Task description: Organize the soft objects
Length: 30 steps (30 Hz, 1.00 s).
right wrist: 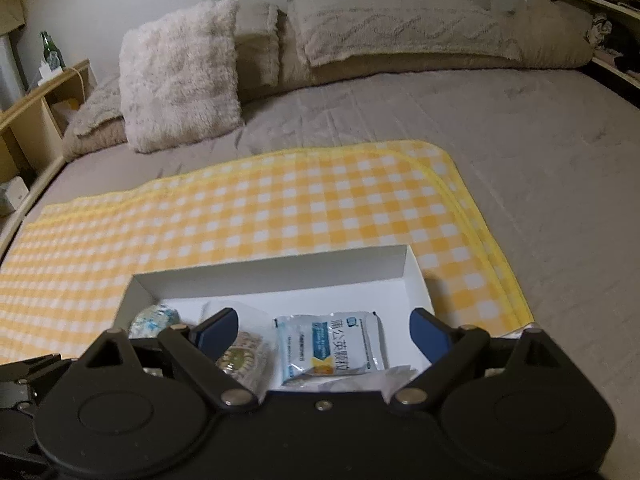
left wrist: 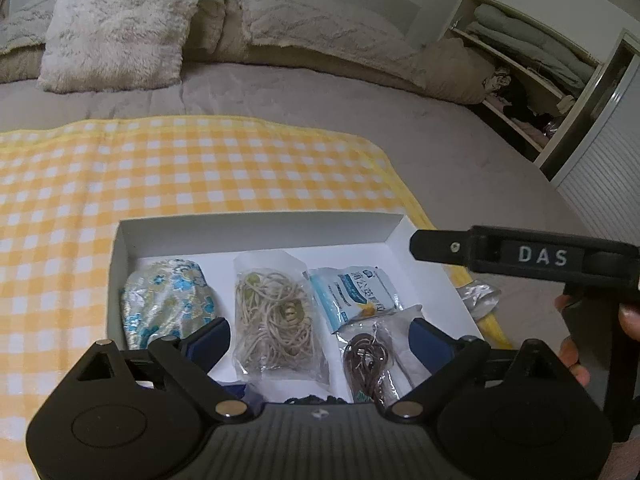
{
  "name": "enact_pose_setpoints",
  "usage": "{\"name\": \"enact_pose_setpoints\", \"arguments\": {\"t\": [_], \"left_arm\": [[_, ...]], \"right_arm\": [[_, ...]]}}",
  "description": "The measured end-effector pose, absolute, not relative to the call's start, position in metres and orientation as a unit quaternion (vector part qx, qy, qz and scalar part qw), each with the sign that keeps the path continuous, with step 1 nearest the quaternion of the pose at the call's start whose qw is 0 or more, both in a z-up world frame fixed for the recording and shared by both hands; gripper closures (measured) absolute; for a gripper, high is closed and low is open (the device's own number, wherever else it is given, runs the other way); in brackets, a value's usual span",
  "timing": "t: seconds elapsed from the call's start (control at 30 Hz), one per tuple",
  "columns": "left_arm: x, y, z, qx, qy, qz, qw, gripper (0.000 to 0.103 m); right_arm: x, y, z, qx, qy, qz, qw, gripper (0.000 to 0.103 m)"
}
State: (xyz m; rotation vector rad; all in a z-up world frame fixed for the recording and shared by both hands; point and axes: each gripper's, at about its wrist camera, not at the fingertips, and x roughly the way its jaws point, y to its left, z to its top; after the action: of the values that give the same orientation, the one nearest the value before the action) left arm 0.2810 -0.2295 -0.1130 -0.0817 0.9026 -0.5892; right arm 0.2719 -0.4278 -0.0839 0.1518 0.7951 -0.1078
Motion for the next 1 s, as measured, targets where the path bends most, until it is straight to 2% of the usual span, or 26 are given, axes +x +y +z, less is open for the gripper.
{"name": "enact_pose_setpoints", "arguments": {"t": [0.27, 0.47, 1.0], "left_arm": [[0.265, -0.209, -0.089, -0.044, 0.409, -0.275, 0.869, 0.006], [0.253, -0.189, -0.07, -0.045, 0.387, -0.265, 0.882, 0.0], [0.206, -0.124, -0.007, -0.028, 0.305, -0.22, 0.926, 0.0]], "right_arm": [[0.25, -0.416, -0.059, 0.074, 0.356, -0.043, 0.931, 0.009], [0.234, -0.409, -0.042, 0.071, 0.332, -0.041, 0.94, 0.008], [0.164, -0.374, 0.002, 0.048, 0.252, -0.002, 0.967, 0.002]]}}
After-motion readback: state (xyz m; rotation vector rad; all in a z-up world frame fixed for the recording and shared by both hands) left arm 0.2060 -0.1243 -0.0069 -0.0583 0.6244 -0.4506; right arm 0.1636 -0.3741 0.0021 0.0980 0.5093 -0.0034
